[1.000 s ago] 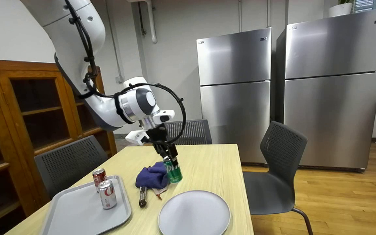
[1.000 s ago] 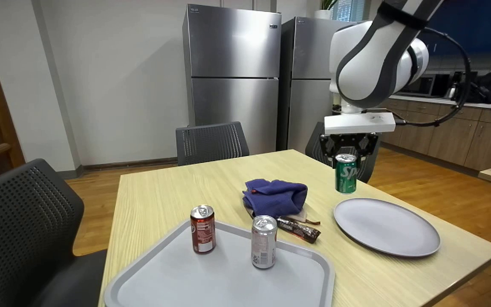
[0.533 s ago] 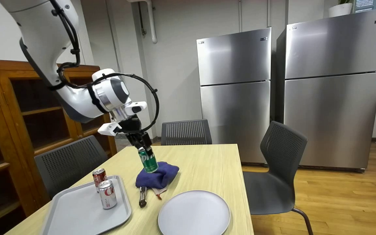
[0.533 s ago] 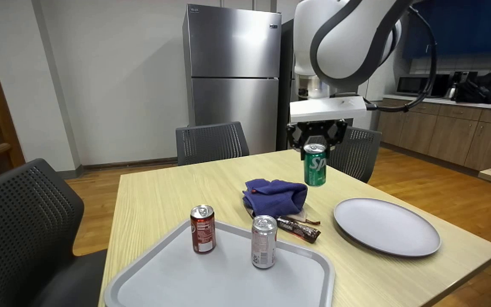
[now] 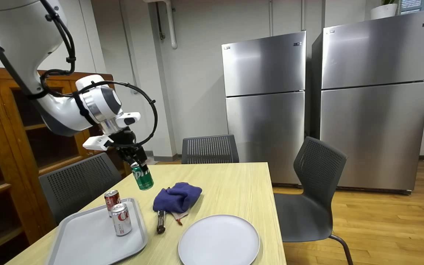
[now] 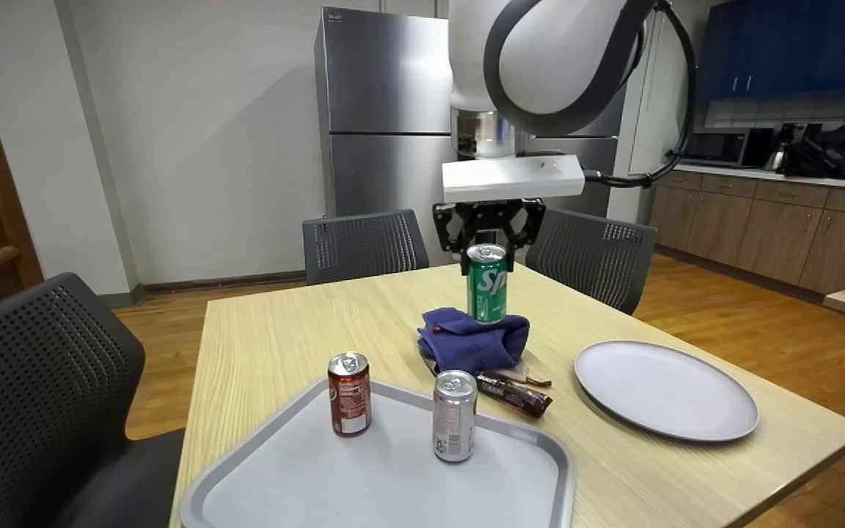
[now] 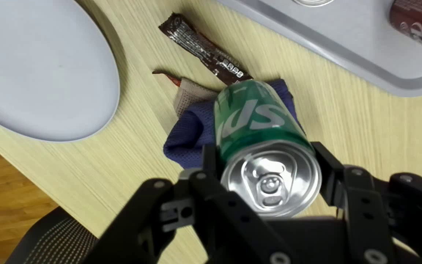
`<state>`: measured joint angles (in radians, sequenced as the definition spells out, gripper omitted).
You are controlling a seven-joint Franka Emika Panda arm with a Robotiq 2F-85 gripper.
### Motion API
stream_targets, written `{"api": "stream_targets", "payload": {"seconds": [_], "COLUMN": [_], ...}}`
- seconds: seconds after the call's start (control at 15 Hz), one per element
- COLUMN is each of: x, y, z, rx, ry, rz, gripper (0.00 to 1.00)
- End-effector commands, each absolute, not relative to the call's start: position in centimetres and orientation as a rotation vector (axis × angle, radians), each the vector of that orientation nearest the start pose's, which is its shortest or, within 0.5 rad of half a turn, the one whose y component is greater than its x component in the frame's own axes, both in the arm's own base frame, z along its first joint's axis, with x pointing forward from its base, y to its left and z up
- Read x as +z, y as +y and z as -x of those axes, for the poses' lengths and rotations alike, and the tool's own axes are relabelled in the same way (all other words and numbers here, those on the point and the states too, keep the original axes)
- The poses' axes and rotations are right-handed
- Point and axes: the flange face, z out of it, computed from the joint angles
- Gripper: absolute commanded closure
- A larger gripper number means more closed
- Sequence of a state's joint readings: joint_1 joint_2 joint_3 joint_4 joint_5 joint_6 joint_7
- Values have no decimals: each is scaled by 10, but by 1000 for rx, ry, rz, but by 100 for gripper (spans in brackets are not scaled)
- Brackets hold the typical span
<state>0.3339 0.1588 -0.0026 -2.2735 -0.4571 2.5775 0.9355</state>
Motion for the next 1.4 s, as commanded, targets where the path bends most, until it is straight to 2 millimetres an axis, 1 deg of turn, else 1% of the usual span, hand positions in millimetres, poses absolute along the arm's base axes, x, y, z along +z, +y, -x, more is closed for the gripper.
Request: {"api": "stream_targets", "payload": {"seconds": [0.0, 0.13, 0.27, 0.6, 0.8, 1.07, 1.33], "x": [320, 321, 316, 311, 305, 293, 276], "y": [217, 237, 251, 279, 295, 317, 335], "z": [-505, -500, -500, -489, -479, -461, -444], "rx": [-445, -431, -418, -364, -323, -260, -185], "ry": [273, 208, 148, 5, -77, -178, -273], "rz": [3208, 3194, 3180, 3156, 3145, 3132, 3111], "gripper": [62, 62, 62, 62, 62, 62, 62]}}
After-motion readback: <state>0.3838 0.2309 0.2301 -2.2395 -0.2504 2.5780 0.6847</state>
